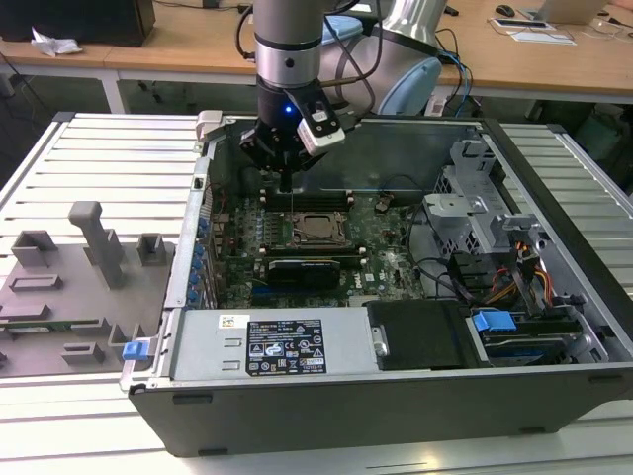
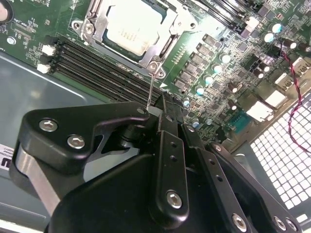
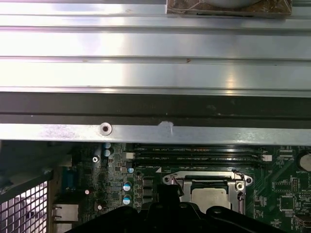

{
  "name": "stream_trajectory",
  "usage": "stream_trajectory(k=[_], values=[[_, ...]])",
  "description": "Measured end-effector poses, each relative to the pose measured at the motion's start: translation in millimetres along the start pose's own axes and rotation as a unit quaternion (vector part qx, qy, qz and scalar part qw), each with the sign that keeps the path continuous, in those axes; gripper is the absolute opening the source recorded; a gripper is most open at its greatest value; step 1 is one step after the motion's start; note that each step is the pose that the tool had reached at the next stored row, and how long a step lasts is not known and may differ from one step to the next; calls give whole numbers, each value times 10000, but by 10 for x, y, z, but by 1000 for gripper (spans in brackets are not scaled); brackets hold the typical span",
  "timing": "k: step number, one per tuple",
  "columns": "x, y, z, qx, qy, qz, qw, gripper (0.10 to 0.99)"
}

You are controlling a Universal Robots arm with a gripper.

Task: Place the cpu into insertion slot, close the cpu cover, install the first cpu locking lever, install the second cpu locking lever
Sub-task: 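Install the first cpu locking lever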

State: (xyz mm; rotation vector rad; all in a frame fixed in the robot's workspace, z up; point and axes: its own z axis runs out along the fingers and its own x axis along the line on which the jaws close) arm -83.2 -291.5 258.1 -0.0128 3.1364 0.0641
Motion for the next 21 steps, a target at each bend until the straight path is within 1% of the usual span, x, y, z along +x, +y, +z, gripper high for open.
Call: stream_trajectory(k=[21], values=[[-81,-1,0,0,0,0,10000,106]])
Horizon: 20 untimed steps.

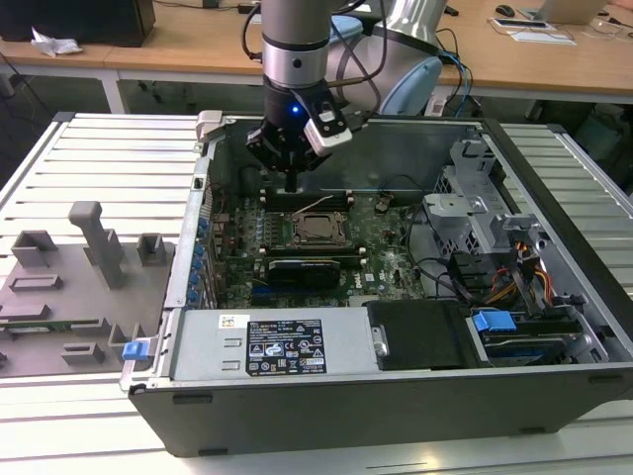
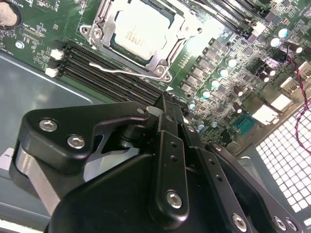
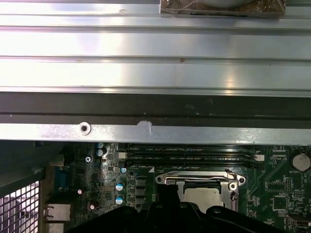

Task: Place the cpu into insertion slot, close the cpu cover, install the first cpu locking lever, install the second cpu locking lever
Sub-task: 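Install the first cpu locking lever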

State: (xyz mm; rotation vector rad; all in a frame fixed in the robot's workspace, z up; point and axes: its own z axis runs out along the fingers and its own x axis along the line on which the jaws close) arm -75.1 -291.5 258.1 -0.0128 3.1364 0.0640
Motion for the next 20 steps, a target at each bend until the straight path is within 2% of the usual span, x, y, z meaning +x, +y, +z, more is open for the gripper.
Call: stream_trajectory(k=[20], values=[[-73,-1,1,0,0,0,10000,106]])
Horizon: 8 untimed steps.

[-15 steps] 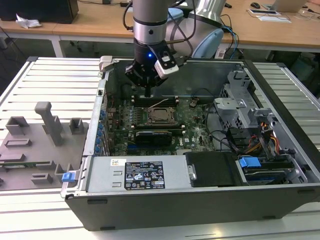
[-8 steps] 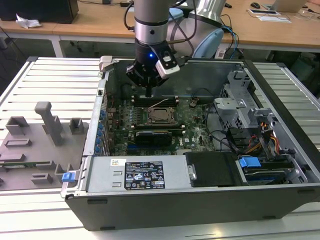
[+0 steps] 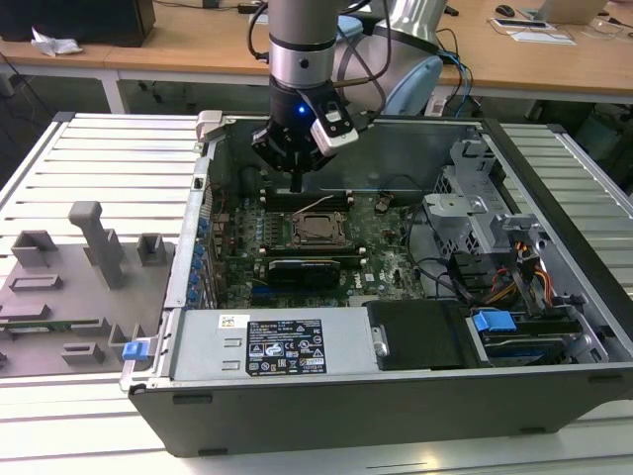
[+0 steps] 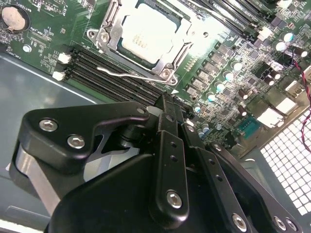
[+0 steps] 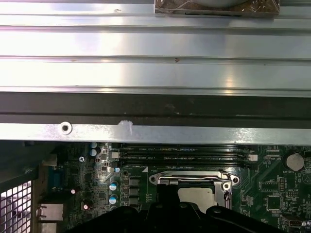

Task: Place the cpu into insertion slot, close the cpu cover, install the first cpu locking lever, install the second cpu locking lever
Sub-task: 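Install the first cpu locking lever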

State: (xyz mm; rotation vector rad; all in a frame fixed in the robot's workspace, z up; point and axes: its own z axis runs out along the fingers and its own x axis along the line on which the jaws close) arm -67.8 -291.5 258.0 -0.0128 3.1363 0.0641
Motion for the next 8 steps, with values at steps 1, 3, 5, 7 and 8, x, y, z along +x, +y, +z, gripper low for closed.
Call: stream_trajectory(k=[1,3,5,7,8], values=[[-5,0,2,-1,-1,0,10000,106],[-27,-1,13,0,0,0,10000,106],[-44,-2,40,0,0,0,10000,106],[-46,-3,61,-8,-1,1,10000,106],[-46,-3,69,-16,-1,0,10000,106]])
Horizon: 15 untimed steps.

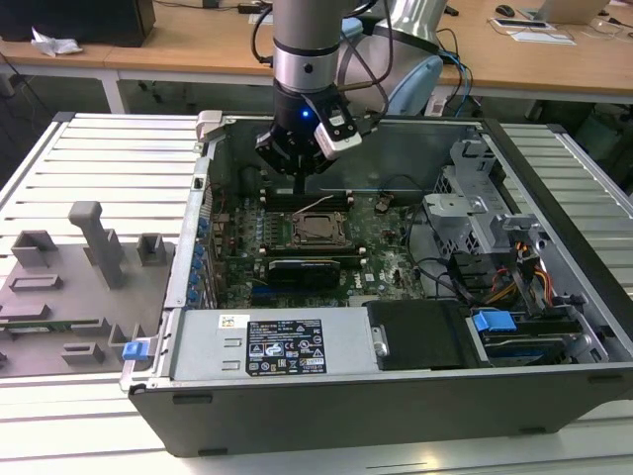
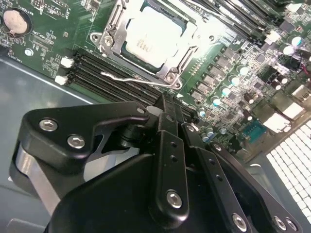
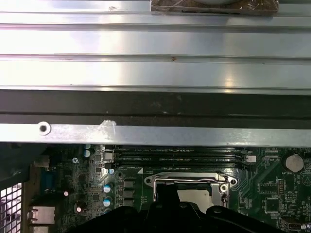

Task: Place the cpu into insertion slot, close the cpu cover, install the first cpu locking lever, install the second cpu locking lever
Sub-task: 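Install the first cpu locking lever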

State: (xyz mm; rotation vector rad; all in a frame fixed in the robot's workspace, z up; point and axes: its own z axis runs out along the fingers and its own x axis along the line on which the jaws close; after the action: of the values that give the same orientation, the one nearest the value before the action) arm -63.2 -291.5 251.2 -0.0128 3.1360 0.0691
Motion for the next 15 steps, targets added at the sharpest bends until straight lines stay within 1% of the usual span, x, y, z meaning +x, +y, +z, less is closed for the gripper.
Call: stream_trajectory(k=[3,4,6,8,11,15], values=[[-21,6,44,-3,-4,-153,9999,106],[-35,11,54,-3,-4,-163,9999,106],[-104,40,103,-4,-5,-165,9999,106],[-120,59,130,-4,-5,-164,9999,106],[-157,107,203,-5,-5,-166,9999,106],[-186,127,237,-4,-4,-167,9999,106]])
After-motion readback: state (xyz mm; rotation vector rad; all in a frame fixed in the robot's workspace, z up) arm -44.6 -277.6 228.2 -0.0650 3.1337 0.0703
